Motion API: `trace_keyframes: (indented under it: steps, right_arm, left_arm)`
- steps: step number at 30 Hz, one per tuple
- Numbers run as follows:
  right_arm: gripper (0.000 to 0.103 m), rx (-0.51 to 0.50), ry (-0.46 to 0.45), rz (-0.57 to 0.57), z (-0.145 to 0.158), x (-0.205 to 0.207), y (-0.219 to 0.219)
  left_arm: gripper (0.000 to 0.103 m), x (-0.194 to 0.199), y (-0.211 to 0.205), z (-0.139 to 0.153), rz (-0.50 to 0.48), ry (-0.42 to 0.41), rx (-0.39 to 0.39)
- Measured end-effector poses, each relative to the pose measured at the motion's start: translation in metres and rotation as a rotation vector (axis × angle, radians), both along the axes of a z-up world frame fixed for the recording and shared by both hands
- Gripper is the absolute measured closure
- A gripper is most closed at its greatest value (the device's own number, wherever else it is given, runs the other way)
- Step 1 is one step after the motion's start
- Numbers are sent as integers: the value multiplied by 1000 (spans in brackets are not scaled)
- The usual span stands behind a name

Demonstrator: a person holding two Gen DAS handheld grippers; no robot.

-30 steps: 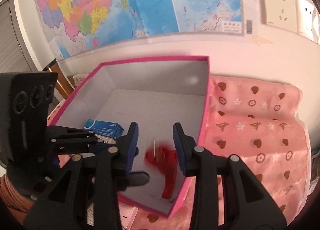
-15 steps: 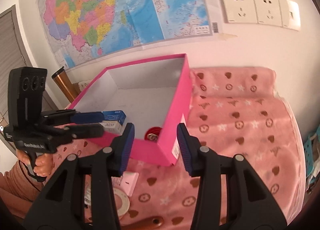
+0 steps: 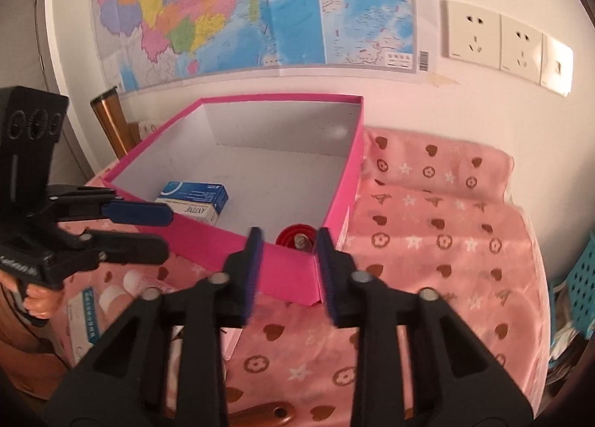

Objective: Organize rigid objects
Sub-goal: 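Withdraw the right gripper from the pink box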

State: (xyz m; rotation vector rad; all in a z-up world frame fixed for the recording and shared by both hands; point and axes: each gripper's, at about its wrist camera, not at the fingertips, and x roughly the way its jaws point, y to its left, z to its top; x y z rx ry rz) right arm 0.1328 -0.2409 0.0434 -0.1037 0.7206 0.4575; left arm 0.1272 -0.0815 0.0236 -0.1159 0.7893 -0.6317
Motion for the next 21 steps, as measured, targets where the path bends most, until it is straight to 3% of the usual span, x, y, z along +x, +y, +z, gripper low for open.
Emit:
trace_keyframes:
  steps: [5, 12, 18, 21]
  right_arm:
    - [98, -27, -12, -7, 0, 9, 1]
    - [99, -19, -6, 44, 4, 24, 18]
    - [95, 88, 20, 45, 13, 35, 8]
    - [80, 116, 9, 28, 19, 20, -10]
  left_arm:
    - [53, 1, 4, -2, -2, 7, -17]
    - [53, 2, 6, -6, -5, 16, -28]
    - [53, 0, 9, -5, -8, 9, -33]
    - [52, -1, 9, -4, -17, -2, -28]
